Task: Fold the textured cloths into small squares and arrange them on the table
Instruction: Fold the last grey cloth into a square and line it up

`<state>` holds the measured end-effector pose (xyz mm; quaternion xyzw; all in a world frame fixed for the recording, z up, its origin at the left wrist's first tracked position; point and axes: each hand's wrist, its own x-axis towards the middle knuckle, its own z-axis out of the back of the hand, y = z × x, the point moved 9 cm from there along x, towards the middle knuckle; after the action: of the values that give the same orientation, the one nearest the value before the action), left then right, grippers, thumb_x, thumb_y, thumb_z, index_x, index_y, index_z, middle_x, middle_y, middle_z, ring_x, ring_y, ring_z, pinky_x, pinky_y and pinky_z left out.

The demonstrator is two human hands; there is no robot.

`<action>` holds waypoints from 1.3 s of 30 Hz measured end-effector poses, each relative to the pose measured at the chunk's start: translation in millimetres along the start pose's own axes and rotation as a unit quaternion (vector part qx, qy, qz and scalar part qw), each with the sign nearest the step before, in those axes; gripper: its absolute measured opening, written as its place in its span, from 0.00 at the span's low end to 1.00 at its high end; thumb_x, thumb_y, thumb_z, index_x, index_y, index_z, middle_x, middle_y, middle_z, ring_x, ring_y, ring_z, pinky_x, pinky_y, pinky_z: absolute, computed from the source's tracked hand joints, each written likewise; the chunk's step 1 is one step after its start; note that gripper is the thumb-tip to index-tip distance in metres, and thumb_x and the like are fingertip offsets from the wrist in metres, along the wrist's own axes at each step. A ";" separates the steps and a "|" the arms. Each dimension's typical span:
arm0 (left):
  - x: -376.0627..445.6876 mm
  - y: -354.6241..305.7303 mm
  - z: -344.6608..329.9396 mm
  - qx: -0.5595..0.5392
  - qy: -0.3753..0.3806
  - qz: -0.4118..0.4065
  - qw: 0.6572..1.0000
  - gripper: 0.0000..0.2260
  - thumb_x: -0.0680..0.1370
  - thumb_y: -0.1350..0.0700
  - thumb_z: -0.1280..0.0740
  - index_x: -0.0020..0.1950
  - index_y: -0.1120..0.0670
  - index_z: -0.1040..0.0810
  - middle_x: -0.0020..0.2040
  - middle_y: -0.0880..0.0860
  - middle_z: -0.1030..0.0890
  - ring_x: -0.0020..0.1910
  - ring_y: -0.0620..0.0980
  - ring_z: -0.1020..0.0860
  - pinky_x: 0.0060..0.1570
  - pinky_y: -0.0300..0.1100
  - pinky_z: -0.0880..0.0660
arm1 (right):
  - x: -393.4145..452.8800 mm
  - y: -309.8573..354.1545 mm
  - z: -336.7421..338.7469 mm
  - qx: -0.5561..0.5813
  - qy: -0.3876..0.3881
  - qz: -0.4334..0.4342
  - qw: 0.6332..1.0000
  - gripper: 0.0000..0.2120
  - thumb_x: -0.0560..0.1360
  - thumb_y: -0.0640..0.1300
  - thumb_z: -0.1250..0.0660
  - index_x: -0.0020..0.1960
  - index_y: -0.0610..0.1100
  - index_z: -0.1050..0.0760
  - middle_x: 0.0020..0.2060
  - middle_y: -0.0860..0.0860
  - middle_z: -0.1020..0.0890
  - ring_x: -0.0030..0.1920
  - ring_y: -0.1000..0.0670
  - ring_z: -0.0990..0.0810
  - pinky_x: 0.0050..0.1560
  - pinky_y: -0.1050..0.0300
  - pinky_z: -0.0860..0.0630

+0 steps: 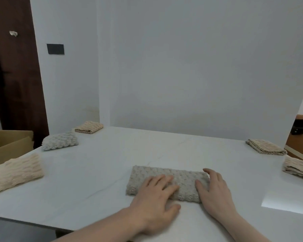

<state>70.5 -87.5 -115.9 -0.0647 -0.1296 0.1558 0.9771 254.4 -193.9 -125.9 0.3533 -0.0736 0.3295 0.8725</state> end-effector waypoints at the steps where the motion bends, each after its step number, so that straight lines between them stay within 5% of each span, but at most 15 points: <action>1: -1.7 -4.0 -9.0 0.001 0.030 -0.012 0.999 0.29 0.81 0.35 0.48 0.81 0.40 0.45 0.84 0.43 0.50 0.81 0.44 0.54 0.80 0.49 0.59 | -0.6 0.3 -1.2 -0.028 0.002 -0.001 1.000 0.24 0.79 0.57 0.36 0.73 0.51 0.33 0.69 0.51 0.27 0.69 0.45 0.28 0.68 0.46 0.32; 7: -1.9 -1.0 -23.5 0.000 0.096 -0.008 0.995 0.31 0.81 0.34 0.51 0.83 0.39 0.54 0.84 0.42 0.57 0.82 0.44 0.60 0.80 0.51 0.63 | -0.7 -4.2 -1.5 -0.137 -0.001 -0.051 0.989 0.32 0.79 0.66 0.43 0.74 0.46 0.33 0.70 0.49 0.26 0.73 0.47 0.31 0.73 0.48 0.36; 13: -13.7 72.2 6.1 -0.022 -0.018 0.134 0.991 0.30 0.81 0.34 0.51 0.82 0.41 0.44 0.84 0.41 0.54 0.82 0.44 0.56 0.81 0.50 0.61 | -1.3 -6.9 2.7 -0.138 0.017 -0.077 0.987 0.30 0.78 0.66 0.43 0.66 0.43 0.28 0.64 0.48 0.22 0.69 0.46 0.27 0.70 0.49 0.33; 16: -33.1 115.6 9.6 -0.067 -0.048 0.237 0.968 0.28 0.82 0.35 0.50 0.81 0.43 0.41 0.84 0.45 0.48 0.82 0.49 0.50 0.81 0.50 0.55 | -2.4 -4.5 3.4 -0.123 0.034 -0.074 0.989 0.20 0.79 0.61 0.41 0.58 0.48 0.24 0.60 0.51 0.20 0.65 0.47 0.24 0.69 0.48 0.32; 19: -32.1 108.9 7.2 -0.051 -0.041 0.226 0.972 0.28 0.82 0.37 0.48 0.81 0.44 0.41 0.82 0.44 0.42 0.81 0.48 0.44 0.81 0.48 0.53 | -4.7 -4.4 10.0 0.029 0.017 -0.075 0.997 0.08 0.78 0.53 0.33 0.45 0.51 0.26 0.44 0.52 0.17 0.50 0.45 0.19 0.57 0.47 0.25; 22: -29.6 105.3 8.0 -0.054 -0.044 0.219 0.973 0.30 0.81 0.35 0.46 0.81 0.44 0.40 0.80 0.43 0.37 0.79 0.45 0.41 0.80 0.47 0.49 | -8.2 -10.4 19.8 0.163 0.004 -0.111 0.980 0.07 0.75 0.45 0.27 0.50 0.48 0.24 0.43 0.51 0.18 0.46 0.48 0.19 0.48 0.51 0.26; 28: -31.0 107.4 9.0 -0.075 -0.049 0.206 0.975 0.30 0.79 0.34 0.45 0.79 0.42 0.37 0.78 0.40 0.34 0.78 0.45 0.40 0.78 0.47 0.47 | 6.7 -14.6 27.8 0.244 0.036 -0.216 0.945 0.25 0.71 0.39 0.26 0.66 0.45 0.30 0.50 0.43 0.17 0.47 0.44 0.17 0.45 0.51 0.22; 36: -32.0 109.4 13.1 -0.108 -0.072 0.206 0.970 0.26 0.80 0.38 0.43 0.78 0.42 0.35 0.76 0.40 0.32 0.77 0.45 0.38 0.78 0.44 0.46 | 35.5 69.3 41.3 0.277 0.052 -0.163 0.946 0.26 0.73 0.40 0.28 0.69 0.44 0.32 0.52 0.41 0.20 0.45 0.46 0.18 0.39 0.52 0.18; 39: -32.0 113.2 15.9 -0.144 -0.102 0.204 0.963 0.23 0.80 0.42 0.41 0.76 0.42 0.31 0.74 0.40 0.29 0.74 0.43 0.34 0.75 0.43 0.41 | 32.3 108.1 31.8 0.282 0.061 -0.126 0.949 0.25 0.73 0.42 0.28 0.67 0.45 0.31 0.49 0.42 0.16 0.45 0.45 0.15 0.46 0.44 0.15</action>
<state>4.1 10.4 -127.0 -0.2133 -0.2339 0.3375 0.8865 214.8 -140.5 -29.3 0.5702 0.1208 0.2450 0.7748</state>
